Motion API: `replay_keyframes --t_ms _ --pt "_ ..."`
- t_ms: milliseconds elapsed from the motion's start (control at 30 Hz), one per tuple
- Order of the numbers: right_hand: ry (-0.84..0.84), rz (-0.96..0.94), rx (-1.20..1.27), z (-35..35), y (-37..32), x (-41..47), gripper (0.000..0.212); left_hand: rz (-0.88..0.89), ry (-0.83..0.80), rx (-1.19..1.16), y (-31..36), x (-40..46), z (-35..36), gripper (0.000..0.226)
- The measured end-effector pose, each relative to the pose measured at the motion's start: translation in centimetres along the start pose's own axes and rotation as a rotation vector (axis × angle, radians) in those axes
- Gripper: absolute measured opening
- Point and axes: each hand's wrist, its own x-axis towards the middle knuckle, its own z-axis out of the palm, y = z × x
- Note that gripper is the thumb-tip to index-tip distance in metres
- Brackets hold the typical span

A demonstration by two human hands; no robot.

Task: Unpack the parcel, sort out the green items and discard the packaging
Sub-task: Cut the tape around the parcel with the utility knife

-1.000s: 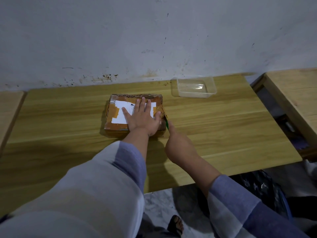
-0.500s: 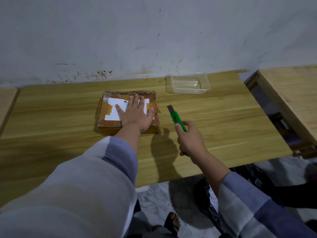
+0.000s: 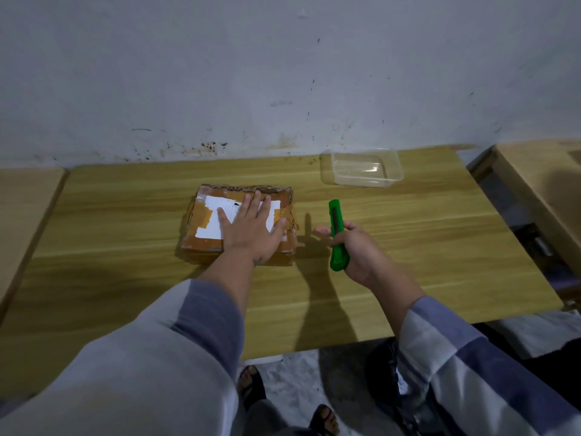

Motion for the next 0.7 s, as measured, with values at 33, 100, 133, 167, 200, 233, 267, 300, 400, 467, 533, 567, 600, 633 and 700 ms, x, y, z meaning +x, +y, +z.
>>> replay_keyframes --t_ms 33,100,133,167,200,233,267,300,400,467,533,567,600,633,700 --pt "0.048 -0.018 -0.027 0.4 0.0 0.7 0.054 0.008 0.001 0.001 -0.5 0.1 -0.1 0.07" --pt "0.152 -0.07 -0.142 1.1 0.0 2.4 0.045 0.025 0.014 0.002 -1.5 0.4 -0.3 0.07" --pt "0.189 -0.093 -0.209 1.5 0.1 3.3 0.042 0.032 0.024 0.003 -2.0 0.6 -0.3 0.07" --pt "0.215 -0.114 -0.278 1.9 0.2 4.4 0.04 0.037 0.034 0.001 -2.4 0.8 -0.3 0.07" --pt "0.234 -0.141 -0.342 2.2 0.2 5.6 0.04 0.04 0.043 -0.005 -2.6 1.0 -0.3 0.07" --pt "0.247 -0.169 -0.396 2.6 0.2 6.8 0.04 0.042 0.051 -0.009 -2.7 1.1 -0.2 0.069" --pt "0.254 -0.197 -0.442 3.0 0.0 7.9 0.04 0.044 0.058 -0.011 -2.7 1.1 -0.1 0.069" --pt "0.266 -0.218 -0.485 3.5 -0.2 9.0 0.04 0.047 0.063 -0.012 -2.7 1.2 -0.1 0.069" --pt "0.347 -0.266 -0.624 4.8 -1.4 12.1 0.042 0.053 0.067 -0.018 -2.7 1.4 -0.1 0.068" --pt "0.386 -0.305 -0.738 5.4 -1.8 13.6 0.043 0.056 0.066 -0.017 -2.8 1.7 -0.2 0.068" --pt "0.401 -0.359 -0.858 5.7 -1.5 14.6 0.043 0.06 0.063 -0.011 -2.8 1.9 -0.2 0.068" --pt "0.417 -0.373 -0.889 5.8 -1.3 14.8 0.043 0.062 0.061 -0.007 -2.8 1.9 -0.2 0.068" --pt "0.434 -0.377 -0.905 5.8 -1.3 14.9 0.043 0.065 0.058 -0.004 -2.8 1.9 -0.2 0.068" --pt "0.449 -0.373 -0.925 5.8 -1.2 14.8 0.044 0.067 0.054 -0.003 -2.8 1.9 -0.2 0.068" --pt "0.483 -0.387 -1.019 5.9 -1.4 14.6 0.045 0.069 0.05 -0.002 -2.9 1.9 -0.2 0.069"
